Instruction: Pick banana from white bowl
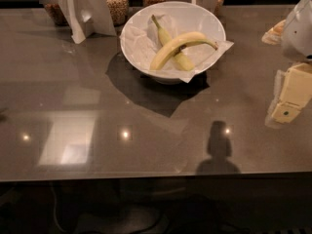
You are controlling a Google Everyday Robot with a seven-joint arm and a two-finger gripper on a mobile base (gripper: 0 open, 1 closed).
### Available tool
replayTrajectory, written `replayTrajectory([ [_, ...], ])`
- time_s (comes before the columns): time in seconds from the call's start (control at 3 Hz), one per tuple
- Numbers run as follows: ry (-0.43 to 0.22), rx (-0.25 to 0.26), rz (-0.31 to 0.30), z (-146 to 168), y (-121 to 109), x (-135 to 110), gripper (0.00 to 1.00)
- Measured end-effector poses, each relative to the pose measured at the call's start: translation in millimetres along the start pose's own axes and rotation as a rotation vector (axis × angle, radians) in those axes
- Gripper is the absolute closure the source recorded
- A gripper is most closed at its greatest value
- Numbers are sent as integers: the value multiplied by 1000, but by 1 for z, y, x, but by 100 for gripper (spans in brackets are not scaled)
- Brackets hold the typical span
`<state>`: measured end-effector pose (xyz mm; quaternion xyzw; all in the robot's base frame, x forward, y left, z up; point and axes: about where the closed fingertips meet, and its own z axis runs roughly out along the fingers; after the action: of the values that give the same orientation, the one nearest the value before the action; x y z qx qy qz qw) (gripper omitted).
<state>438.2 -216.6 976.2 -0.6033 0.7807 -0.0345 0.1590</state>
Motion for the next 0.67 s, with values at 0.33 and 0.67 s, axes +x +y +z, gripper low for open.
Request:
replayTrajectory([
  [0.33, 0, 0, 0, 0, 0, 0, 0],
  [0.67, -42, -9, -26, 4, -18, -15, 0],
])
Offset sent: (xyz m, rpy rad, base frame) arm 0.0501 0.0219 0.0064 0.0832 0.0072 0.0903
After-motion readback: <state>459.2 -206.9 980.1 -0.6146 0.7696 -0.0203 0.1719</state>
